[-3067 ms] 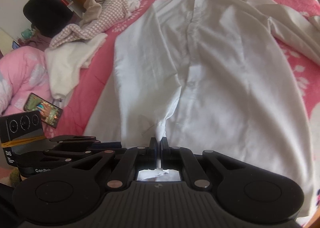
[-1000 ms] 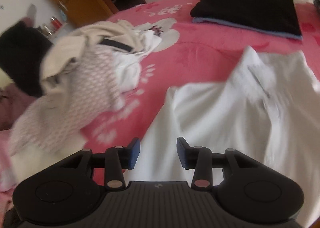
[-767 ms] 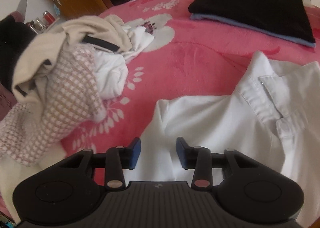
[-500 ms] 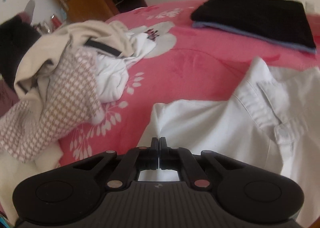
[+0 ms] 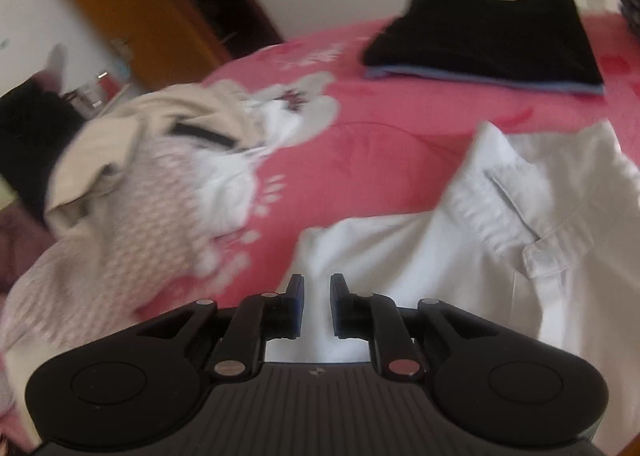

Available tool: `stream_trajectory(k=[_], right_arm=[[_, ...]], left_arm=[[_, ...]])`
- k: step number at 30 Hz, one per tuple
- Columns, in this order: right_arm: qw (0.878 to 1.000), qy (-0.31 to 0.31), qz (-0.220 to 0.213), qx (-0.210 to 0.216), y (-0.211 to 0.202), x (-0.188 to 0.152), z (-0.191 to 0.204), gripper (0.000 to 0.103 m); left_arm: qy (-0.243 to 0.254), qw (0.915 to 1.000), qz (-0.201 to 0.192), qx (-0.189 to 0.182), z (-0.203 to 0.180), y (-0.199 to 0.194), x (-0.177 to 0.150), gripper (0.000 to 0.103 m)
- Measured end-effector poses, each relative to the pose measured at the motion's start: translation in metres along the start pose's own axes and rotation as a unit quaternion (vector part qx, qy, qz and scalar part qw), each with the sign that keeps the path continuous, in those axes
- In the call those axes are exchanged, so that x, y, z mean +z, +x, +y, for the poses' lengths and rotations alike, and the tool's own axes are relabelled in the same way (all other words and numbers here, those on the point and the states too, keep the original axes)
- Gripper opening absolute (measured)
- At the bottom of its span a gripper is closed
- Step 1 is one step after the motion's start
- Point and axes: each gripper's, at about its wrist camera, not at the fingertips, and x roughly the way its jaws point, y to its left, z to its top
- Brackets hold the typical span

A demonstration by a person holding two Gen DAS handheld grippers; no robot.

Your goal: Fold clothes

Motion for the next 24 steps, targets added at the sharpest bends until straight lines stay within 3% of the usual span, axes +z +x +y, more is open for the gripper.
stream_trajectory(k=[5, 10, 13, 16, 20, 24], right_arm=[[0.996, -0.065, 0.057, 0.031, -0.022, -0.027, 0.027, 0.015], [0.986, -0.110, 0.116, 0.051, -0.039, -0.058, 0.049, 0.015], [0.977, -0.136, 0.150, 0.062, -0.049, -0.076, 0.062, 0.015], [0.971, -0.134, 0.189, 0.066, -0.066, -0.096, 0.063, 0.015], [0.967, -0.119, 0.221, 0.051, -0.101, -0.132, 0.056, 0.015], [0.972, -0.076, 0.222, 0.028, -0.138, -0.174, 0.035, 0.015]], left_arm=[[-0.042, 0.9990, -0.005, -0.016, 0.011, -0.010, 0.007, 0.033], [-0.064, 0.9937, -0.016, -0.090, 0.010, -0.025, 0.013, 0.038], [-0.051, 0.9919, -0.017, -0.115, -0.002, -0.030, 0.013, 0.042], [-0.014, 0.9932, 0.001, -0.115, -0.017, -0.024, 0.009, 0.042], [0.019, 0.9958, 0.037, -0.081, -0.026, -0.007, 0.000, 0.042], [0.025, 0.9962, 0.043, -0.071, -0.025, -0.003, -0.001, 0.042]])
